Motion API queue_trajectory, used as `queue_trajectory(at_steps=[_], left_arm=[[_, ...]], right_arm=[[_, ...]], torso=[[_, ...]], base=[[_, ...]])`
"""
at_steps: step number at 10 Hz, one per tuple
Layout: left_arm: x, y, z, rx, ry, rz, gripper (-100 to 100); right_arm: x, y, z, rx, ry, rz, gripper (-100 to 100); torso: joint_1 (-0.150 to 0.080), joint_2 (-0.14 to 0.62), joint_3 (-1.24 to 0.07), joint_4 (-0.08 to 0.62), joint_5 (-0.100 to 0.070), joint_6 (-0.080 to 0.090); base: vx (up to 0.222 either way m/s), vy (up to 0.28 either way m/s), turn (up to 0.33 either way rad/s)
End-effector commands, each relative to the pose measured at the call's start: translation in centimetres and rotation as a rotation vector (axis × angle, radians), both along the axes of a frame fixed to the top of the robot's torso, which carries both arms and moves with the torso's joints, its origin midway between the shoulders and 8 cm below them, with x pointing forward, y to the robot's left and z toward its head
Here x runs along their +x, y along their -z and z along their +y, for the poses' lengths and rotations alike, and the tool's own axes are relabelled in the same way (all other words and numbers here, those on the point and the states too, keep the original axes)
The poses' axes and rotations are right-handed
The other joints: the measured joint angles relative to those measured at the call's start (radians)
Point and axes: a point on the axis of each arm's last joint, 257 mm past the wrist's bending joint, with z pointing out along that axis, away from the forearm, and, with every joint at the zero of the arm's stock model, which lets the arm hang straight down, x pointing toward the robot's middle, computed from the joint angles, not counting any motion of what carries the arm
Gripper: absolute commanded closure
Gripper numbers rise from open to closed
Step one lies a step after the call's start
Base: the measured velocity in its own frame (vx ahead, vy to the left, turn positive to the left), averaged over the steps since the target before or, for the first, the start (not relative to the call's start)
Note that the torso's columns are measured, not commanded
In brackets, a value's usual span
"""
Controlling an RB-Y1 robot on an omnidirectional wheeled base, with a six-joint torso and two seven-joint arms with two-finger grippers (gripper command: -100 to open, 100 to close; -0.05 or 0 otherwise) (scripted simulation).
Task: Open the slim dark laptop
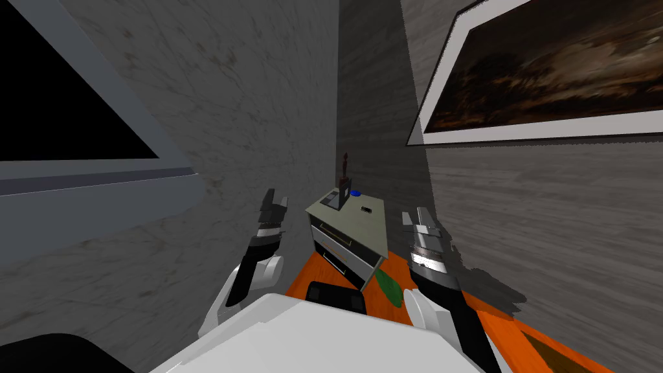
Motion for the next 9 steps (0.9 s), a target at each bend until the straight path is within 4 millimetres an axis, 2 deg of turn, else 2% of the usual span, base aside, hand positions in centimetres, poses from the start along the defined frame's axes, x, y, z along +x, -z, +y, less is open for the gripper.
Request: queue_trajectory(at_steps=[1,9], left_arm=[[0.0,0.0,0.0,0.0,0.0,0.0,0],[-0.01,-0.02,0.0,0.0,0.0,0.0,0]], right_arm=[[0.0,0.0,0.0,0.0,0.0,0.0,0],[-0.01,-0.02,0.0,0.0,0.0,0.0,0]], torso=[[0.0,0.04,-0.082,0.041,0.0,0.0],[0.0,0.618,-1.234,0.617,0.0,0.0]], base=[[0.0,0.0,0.0],[0.0,0.0,0.0]])
